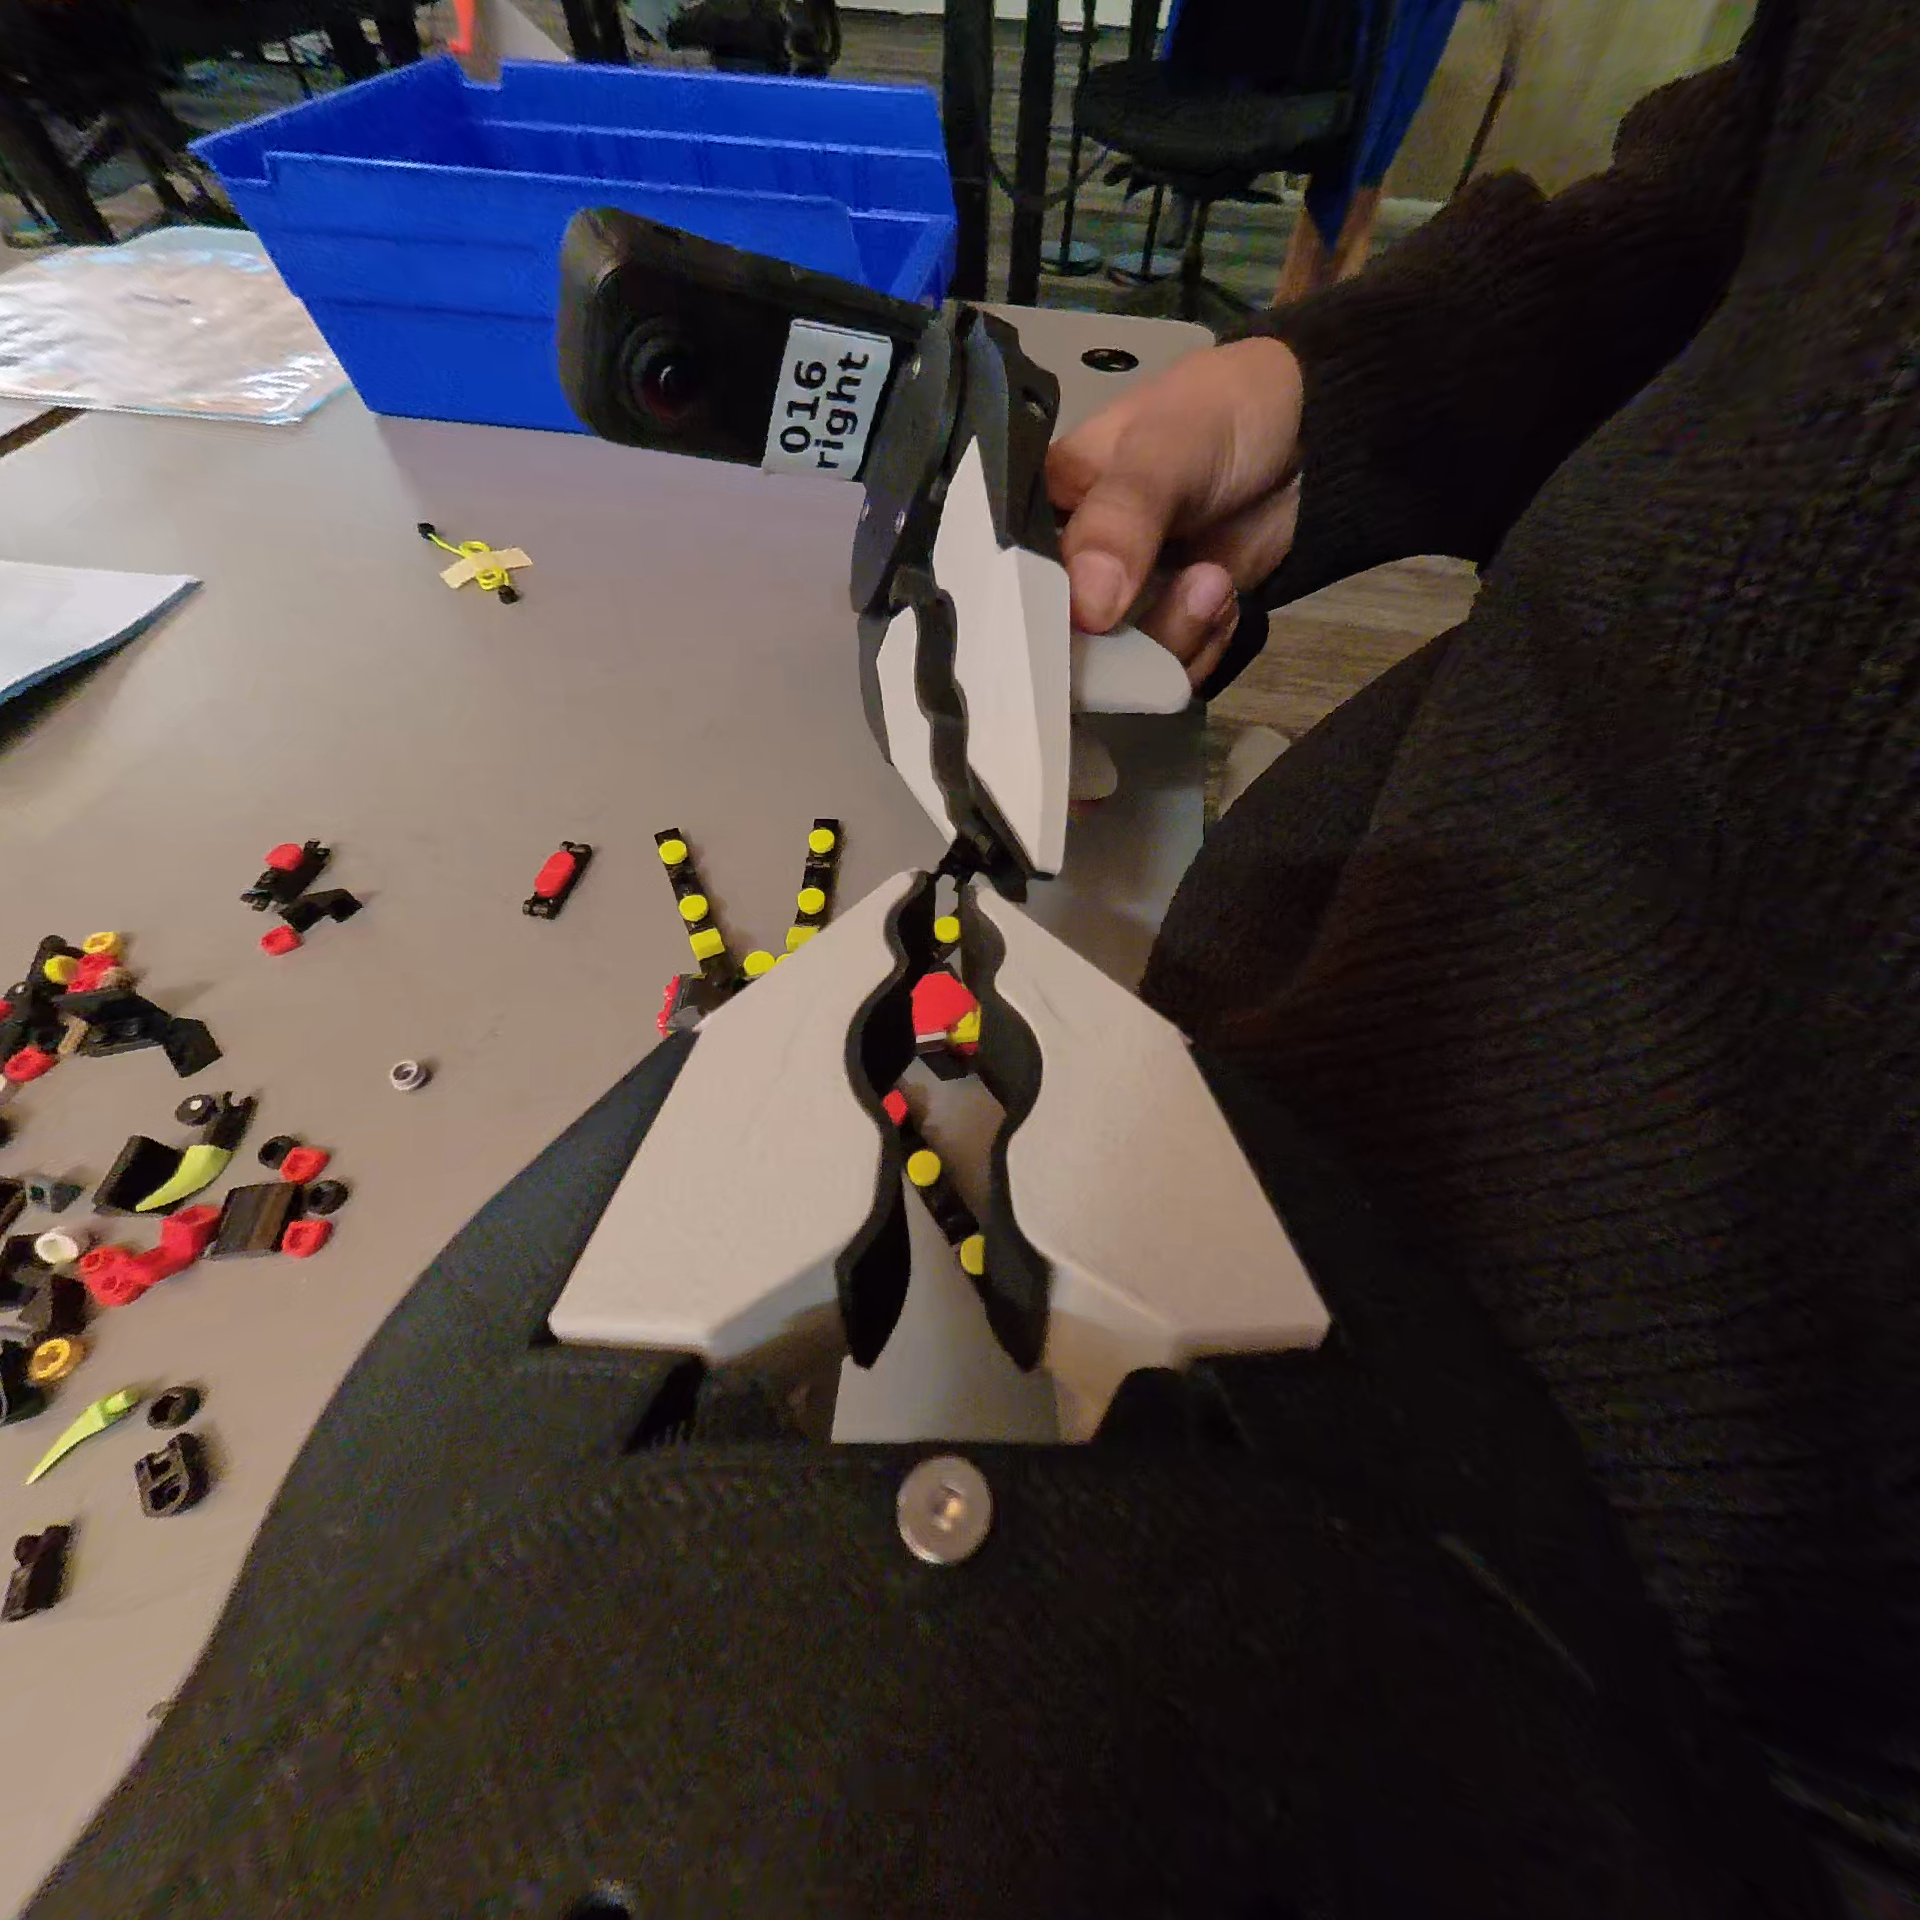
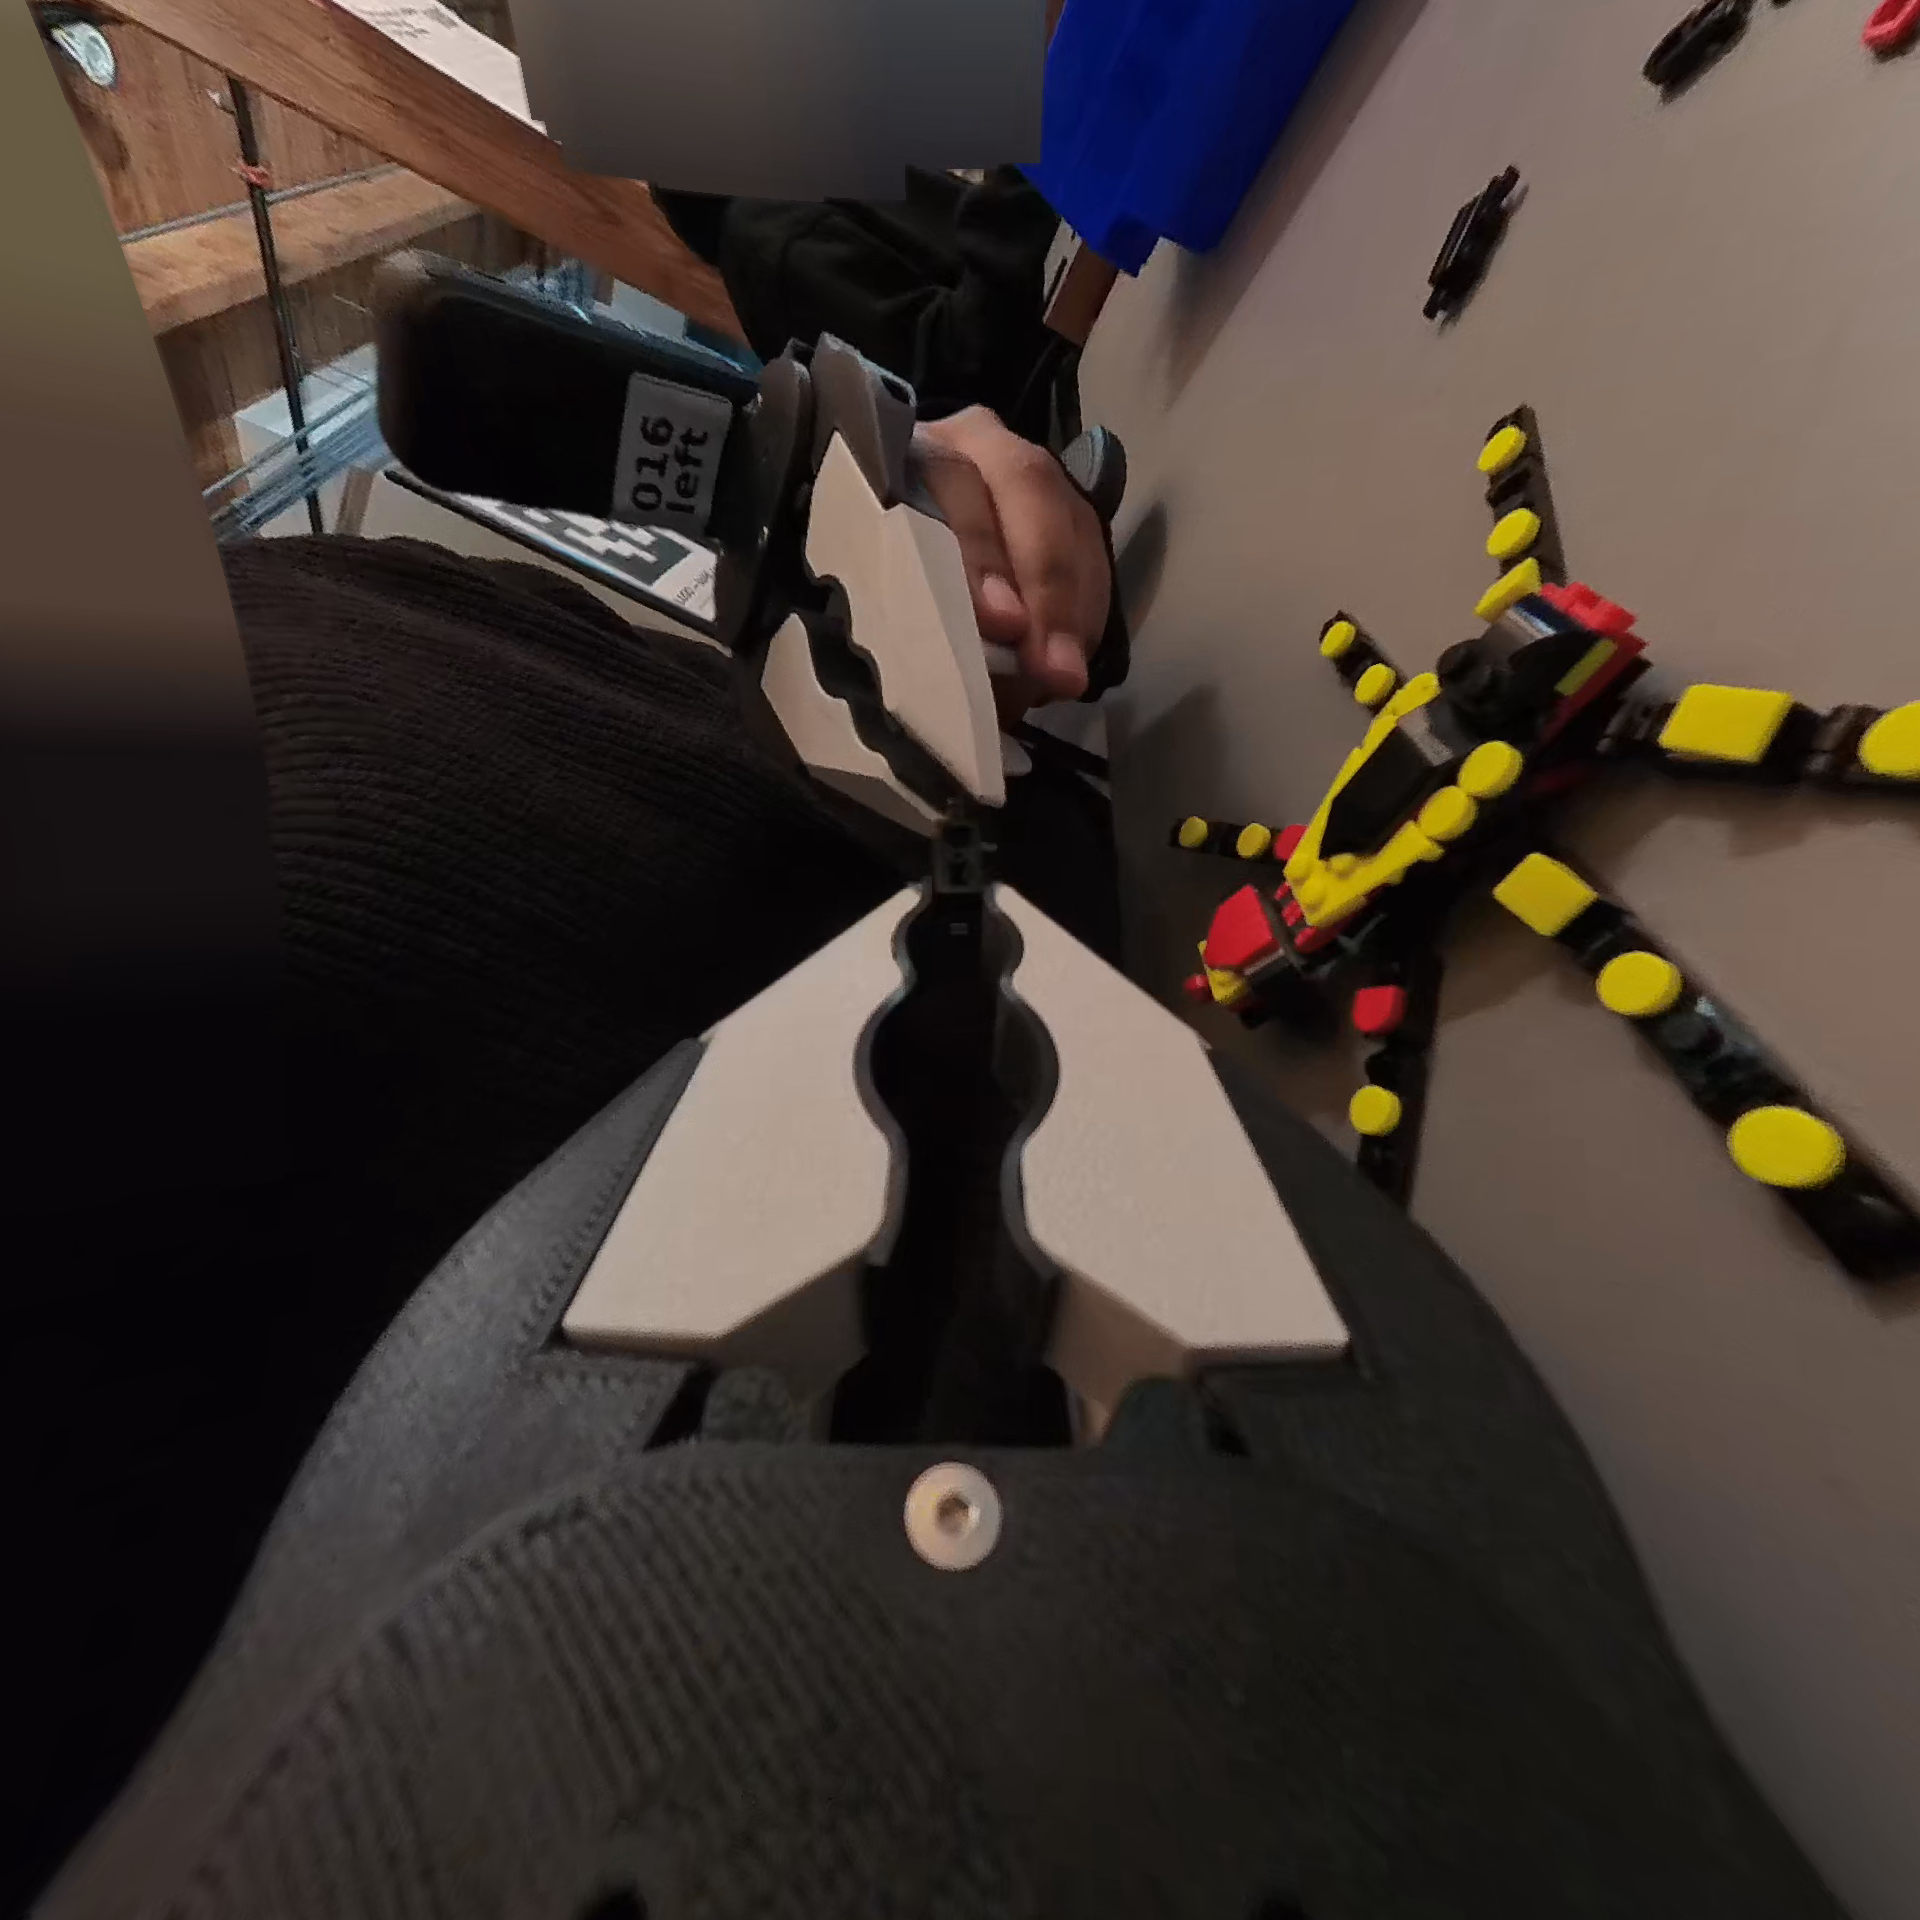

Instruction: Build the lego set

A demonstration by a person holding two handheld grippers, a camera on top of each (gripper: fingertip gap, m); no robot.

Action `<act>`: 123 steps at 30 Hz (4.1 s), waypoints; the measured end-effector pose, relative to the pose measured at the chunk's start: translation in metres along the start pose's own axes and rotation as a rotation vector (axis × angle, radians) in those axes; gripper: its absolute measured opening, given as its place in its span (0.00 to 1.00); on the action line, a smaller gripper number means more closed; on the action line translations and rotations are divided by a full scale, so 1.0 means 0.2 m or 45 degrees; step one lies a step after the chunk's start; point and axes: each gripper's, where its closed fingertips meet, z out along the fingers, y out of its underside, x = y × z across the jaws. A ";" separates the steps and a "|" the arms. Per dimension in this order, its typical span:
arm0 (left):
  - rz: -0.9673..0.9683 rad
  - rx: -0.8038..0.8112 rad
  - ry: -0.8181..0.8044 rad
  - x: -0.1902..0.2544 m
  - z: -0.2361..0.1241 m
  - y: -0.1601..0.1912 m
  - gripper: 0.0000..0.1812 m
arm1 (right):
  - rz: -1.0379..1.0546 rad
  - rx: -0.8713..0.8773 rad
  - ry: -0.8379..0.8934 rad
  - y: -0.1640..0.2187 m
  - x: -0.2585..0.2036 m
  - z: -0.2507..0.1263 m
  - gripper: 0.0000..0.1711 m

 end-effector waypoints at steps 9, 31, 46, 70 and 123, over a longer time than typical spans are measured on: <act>-0.009 -0.009 -0.032 -0.01 0.02 0.00 0.11 | 0.002 0.073 -0.016 -0.05 -0.01 -0.02 0.03; 0.006 0.039 -0.345 -0.19 -0.04 -0.05 0.01 | -0.485 0.308 0.388 -0.24 0.01 -0.06 0.40; -0.201 0.107 -0.437 -0.32 -0.10 -0.05 0.01 | -1.420 0.243 1.516 -0.41 0.12 -0.22 0.30; 0.109 0.343 -0.239 -0.16 -0.18 -0.23 0.01 | -1.175 0.431 0.638 -0.25 -0.20 -0.02 0.01; 0.397 0.010 -0.379 -0.12 -0.05 -0.07 0.01 | -0.103 0.502 0.083 -0.20 -0.04 0.00 0.05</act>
